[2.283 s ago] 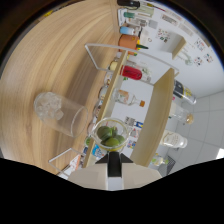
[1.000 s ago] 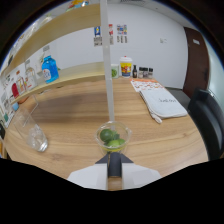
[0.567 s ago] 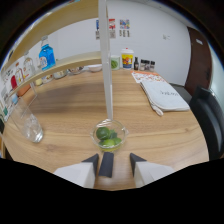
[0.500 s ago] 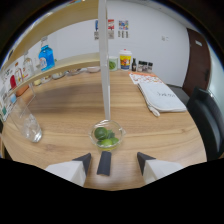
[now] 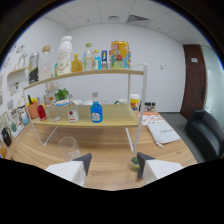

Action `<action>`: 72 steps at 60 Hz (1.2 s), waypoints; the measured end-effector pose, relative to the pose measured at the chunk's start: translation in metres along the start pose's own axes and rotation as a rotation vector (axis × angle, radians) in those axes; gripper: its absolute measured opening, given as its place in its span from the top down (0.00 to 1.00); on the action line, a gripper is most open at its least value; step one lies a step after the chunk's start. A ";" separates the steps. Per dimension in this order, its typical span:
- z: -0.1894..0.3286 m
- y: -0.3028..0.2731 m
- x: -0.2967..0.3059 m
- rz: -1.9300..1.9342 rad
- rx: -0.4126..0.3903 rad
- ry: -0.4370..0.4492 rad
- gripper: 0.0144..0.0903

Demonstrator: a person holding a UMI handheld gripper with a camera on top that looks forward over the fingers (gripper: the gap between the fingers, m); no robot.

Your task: Make me a cup of Mojito.

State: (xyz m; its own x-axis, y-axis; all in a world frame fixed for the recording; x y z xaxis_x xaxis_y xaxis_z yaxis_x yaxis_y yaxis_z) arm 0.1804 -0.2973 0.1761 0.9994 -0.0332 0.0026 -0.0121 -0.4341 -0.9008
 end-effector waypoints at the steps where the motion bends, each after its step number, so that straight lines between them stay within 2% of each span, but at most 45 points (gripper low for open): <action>1: -0.004 -0.002 -0.007 0.007 0.010 -0.005 0.07; 10: -0.020 -0.002 -0.069 0.031 0.042 -0.044 0.06; 26: -0.022 0.033 -0.137 0.037 -0.031 -0.088 0.05; 37: -0.004 -0.014 -0.149 0.042 0.013 -0.088 0.05; 46: 0.032 -0.063 -0.150 0.055 0.037 -0.086 0.06; 51: 0.058 -0.084 -0.143 0.051 0.037 -0.057 0.06; 60: 0.102 -0.101 -0.144 0.050 0.023 -0.061 0.10; 72: 0.147 -0.093 -0.147 0.035 -0.039 -0.069 0.30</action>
State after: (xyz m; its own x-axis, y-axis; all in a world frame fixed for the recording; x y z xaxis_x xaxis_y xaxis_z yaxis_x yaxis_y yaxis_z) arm 0.0388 -0.1195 0.1954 0.9981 0.0128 -0.0596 -0.0467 -0.4684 -0.8823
